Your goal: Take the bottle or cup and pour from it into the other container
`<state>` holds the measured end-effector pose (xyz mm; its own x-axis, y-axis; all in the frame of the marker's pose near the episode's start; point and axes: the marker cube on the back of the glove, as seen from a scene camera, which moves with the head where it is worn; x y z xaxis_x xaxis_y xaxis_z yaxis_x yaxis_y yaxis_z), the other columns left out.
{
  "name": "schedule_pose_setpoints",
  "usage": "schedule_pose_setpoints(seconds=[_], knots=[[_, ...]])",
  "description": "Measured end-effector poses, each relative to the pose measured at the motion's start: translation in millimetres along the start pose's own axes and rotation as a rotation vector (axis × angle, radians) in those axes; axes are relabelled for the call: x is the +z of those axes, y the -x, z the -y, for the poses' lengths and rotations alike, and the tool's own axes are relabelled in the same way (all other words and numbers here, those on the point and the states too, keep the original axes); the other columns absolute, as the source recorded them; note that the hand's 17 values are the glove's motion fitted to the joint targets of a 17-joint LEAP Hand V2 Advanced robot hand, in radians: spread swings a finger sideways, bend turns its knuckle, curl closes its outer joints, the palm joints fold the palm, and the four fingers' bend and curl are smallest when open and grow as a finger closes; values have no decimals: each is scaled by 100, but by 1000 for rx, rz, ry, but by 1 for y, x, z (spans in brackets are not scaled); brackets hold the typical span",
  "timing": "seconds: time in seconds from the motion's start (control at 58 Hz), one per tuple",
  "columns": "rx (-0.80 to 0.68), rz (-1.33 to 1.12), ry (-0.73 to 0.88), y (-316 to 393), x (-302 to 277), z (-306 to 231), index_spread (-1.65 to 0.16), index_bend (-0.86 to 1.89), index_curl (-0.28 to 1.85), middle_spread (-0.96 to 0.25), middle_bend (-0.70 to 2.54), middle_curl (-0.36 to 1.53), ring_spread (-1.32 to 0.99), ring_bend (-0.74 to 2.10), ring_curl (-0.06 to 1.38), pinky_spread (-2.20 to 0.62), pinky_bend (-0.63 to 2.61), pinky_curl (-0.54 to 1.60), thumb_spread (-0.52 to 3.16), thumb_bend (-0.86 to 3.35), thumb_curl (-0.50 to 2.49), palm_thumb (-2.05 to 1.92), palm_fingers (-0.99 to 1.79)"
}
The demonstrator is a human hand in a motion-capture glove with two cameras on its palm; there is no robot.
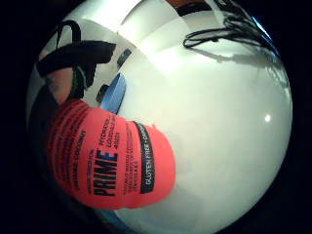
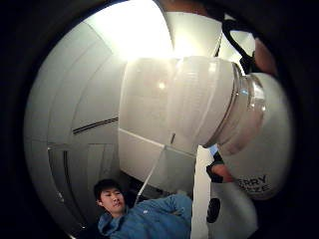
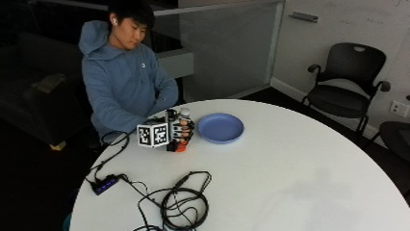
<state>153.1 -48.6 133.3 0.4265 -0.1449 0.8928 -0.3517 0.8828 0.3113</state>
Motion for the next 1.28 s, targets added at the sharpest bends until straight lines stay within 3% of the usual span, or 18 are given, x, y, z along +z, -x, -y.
schedule_pose_setpoints(seconds=[0.224,0.396,0.689,0.879,0.93,0.999,1.068,1.275], knots=[[-65,-314,124,45,20,30,-10,12,33,-1,32,46,-14,45,40,-11,51,32,29,-4,66,106,108],[-13,-595,255,77,42,55,-10,12,32,-2,31,47,-14,44,41,-12,49,33,27,-4,67,105,108],[89,-1294,499,106,91,93,-9,12,32,-2,30,49,-15,42,43,-12,48,35,24,-4,69,104,110],[54,-1640,722,109,120,103,-10,13,32,-2,29,50,-15,42,44,-13,49,35,24,-4,70,103,111],[138,-1659,673,108,136,104,-10,13,33,-3,29,50,-15,42,44,-14,48,36,23,-4,71,103,111],[84,-1673,772,109,145,100,-10,13,33,-3,29,50,-16,41,44,-14,48,36,23,-4,71,103,111],[128,-1748,723,106,155,101,-10,12,33,-3,29,50,-16,41,44,-14,48,36,23,-4,71,102,111],[5,-1637,807,112,163,97,-11,12,33,-4,29,50,-17,41,45,-14,48,36,24,-4,72,101,111]])
